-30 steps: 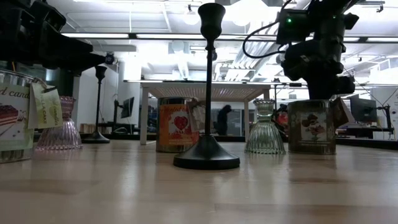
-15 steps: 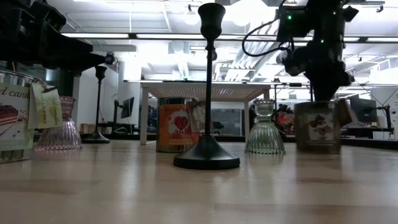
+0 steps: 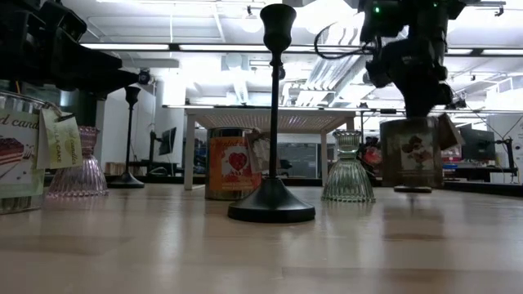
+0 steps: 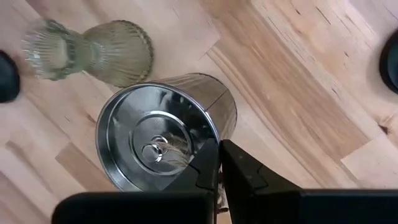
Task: Pick & Place candle stick holders
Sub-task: Put the right scented candle on the shelf
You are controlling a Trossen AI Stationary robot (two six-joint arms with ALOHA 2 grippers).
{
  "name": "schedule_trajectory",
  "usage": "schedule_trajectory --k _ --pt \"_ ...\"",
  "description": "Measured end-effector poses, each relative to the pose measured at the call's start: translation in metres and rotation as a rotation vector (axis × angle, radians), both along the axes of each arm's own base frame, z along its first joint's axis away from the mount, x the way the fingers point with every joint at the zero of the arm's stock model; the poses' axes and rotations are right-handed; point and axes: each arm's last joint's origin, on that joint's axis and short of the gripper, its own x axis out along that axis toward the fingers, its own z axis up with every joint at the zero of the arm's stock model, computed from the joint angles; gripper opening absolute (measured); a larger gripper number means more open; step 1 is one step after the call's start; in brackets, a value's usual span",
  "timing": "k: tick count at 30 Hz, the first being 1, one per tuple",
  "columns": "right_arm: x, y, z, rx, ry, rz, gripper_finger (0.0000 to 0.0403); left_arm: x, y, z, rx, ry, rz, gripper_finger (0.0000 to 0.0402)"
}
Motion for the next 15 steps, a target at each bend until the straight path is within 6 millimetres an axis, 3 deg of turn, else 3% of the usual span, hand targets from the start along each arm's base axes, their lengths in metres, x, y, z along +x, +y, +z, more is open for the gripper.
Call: schedule_trajectory --k 8,15 --pt "0.012 -0.01 0.069 -0.043 -0.191 0.029 0.0004 0.0 0.0 0.0 0.0 0.0 0.0 0.0269" --pt "0.015 -0.035 0.127 -0.127 -0.326 0.004 0.0004 0.0 0.0 0.0 0.0 0.0 0.0 0.0269"
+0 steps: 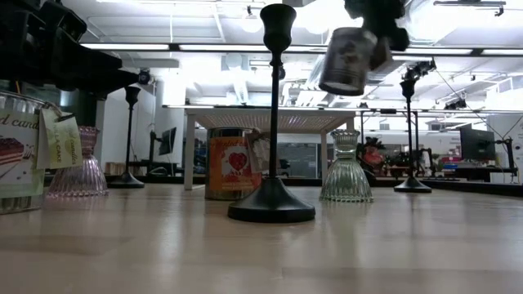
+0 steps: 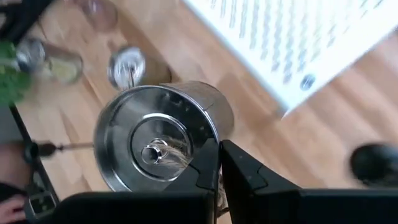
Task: Pick & Place candle stick holders
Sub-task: Put the right scented candle on the shelf
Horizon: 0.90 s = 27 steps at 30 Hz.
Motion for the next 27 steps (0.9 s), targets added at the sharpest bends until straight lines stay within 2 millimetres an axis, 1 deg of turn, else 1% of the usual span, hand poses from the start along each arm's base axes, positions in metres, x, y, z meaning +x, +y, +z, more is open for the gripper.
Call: schedule_trajectory --k 2,4,8,11,14,19,23,27 --pt "0.004 -0.011 0.01 -0.024 -0.022 -0.007 0.0004 0.0 0.0 0.0 0.0 0.0 0.0 0.0269" --pt "0.011 -0.024 0.015 -0.039 -0.033 -0.005 0.0004 0.0 0.0 0.0 0.0 0.0 0.0 0.0269" --pt "0.033 -0.056 0.016 -0.061 -0.024 0.007 0.0004 0.0 0.0 0.0 0.0 0.0 0.0 0.0269" --pt "0.048 -0.085 0.016 -0.081 -0.003 -0.002 0.0004 0.0 0.0 0.0 0.0 0.0 0.0 0.0269" --pt "0.056 -0.111 0.017 -0.081 0.035 -0.019 0.0004 0.0 0.0 0.0 0.0 0.0 0.0 0.0269" --pt "0.059 -0.143 0.024 -0.082 0.053 -0.057 0.0004 0.0 0.0 0.0 0.0 0.0 0.0 0.0269" --pt "0.051 -0.159 0.029 -0.067 0.049 -0.092 0.0004 0.0 0.0 0.0 0.0 0.0 0.0 0.0269" --pt "0.042 -0.173 0.025 -0.054 0.064 -0.132 0.0004 0.0 0.0 0.0 0.0 0.0 0.0 0.0269"
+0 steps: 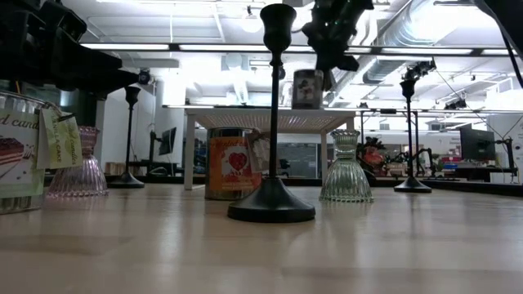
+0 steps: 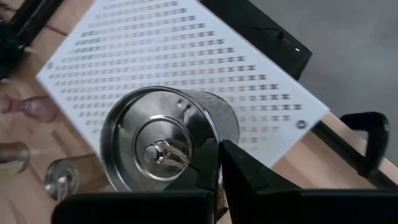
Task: Pick & Place candle stick holders
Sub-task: Put the right scented candle on the shelf
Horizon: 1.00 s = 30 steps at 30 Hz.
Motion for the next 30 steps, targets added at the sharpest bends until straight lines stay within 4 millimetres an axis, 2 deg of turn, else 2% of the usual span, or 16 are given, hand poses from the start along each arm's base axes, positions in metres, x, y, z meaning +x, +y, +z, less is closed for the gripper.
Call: schedule_trajectory --k 8,23,30 --pt "-0.006 -0.023 -0.013 0.019 0.014 -0.061 0.0004 0.0 0.0 0.0 0.0 0.0 0.0 0.0269" --pt "-0.01 -0.031 -0.012 -0.003 -0.014 -0.058 0.0004 0.0 0.0 0.0 0.0 0.0 0.0 0.0269" --pt "-0.005 -0.039 -0.024 0.024 -0.001 -0.058 0.0004 0.0 0.0 0.0 0.0 0.0 0.0 0.0269"
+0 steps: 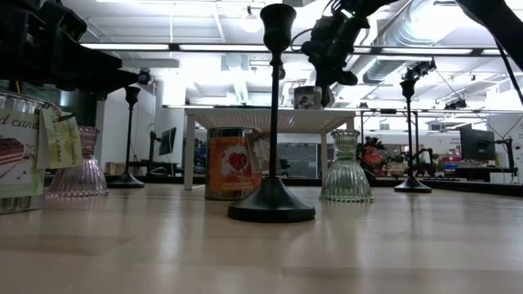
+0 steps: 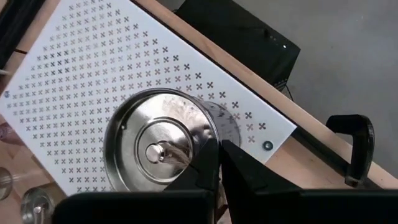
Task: Pick & Place candle stick holders
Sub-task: Put the right scented candle on the shelf
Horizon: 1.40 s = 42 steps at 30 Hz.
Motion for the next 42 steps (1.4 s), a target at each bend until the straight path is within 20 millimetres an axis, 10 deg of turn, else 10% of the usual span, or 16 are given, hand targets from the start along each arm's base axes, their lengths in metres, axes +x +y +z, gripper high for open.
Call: schedule_trajectory --k 42 --pt "-0.003 -0.01 -0.003 -0.041 0.014 -0.041 0.0004 0.0 0.0 0.0 0.0 0.0 0.0 0.0269"
